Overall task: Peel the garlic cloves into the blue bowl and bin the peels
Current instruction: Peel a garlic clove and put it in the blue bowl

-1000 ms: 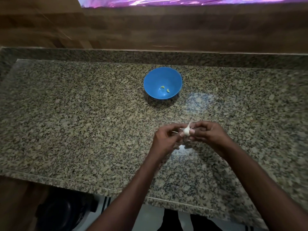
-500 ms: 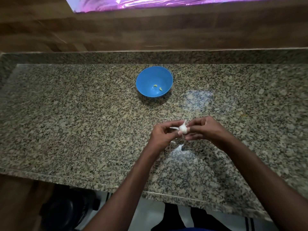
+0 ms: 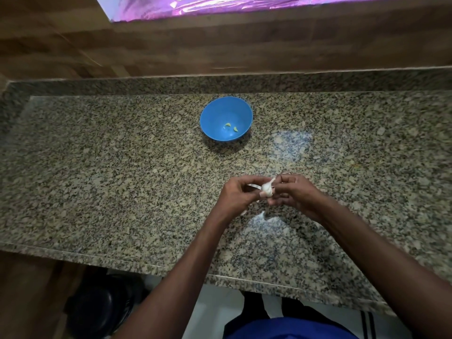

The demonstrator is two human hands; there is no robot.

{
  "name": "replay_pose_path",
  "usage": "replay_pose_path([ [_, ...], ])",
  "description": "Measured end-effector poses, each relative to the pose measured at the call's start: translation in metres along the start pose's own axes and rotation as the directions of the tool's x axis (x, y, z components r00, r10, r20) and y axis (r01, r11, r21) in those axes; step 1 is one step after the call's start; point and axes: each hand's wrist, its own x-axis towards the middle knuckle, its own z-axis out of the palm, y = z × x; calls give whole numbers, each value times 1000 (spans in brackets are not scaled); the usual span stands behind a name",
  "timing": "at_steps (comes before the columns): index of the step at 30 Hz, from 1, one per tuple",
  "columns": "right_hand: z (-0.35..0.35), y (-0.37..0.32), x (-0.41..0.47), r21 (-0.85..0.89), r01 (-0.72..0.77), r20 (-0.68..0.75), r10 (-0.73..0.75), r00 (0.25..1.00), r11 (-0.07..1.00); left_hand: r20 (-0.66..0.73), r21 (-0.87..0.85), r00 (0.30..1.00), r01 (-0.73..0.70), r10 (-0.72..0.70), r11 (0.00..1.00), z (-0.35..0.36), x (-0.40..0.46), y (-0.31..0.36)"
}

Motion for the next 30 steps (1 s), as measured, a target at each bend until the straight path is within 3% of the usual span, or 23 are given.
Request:
replay_pose_path([
  [8, 6, 22, 7, 39, 45, -262, -33, 965, 998, -70, 111, 998, 1, 6, 994, 16, 6, -12],
  [15, 0, 17, 5, 294, -71, -183, 129, 975, 953, -93, -49, 996, 4, -8, 999, 16, 3, -21],
  [17, -1, 18, 3, 245, -55, -185, 102, 977, 968, -115, -73, 993, -9, 1, 997, 15, 1, -19],
  [20, -1, 22, 3, 27, 2, -227, 5, 974, 1000, -177, -29, 984, -14, 9, 999, 16, 2, -18],
  [24, -3, 22, 5, 27, -12, -278, 19, 961, 1000, -297, 12, 955, 12, -8, 1000, 14, 12, -28],
  [30, -12, 23, 8, -36, -11, -271, 0, 963, 999, -361, 361, 895, -125, 261, 924, 9, 28, -54],
])
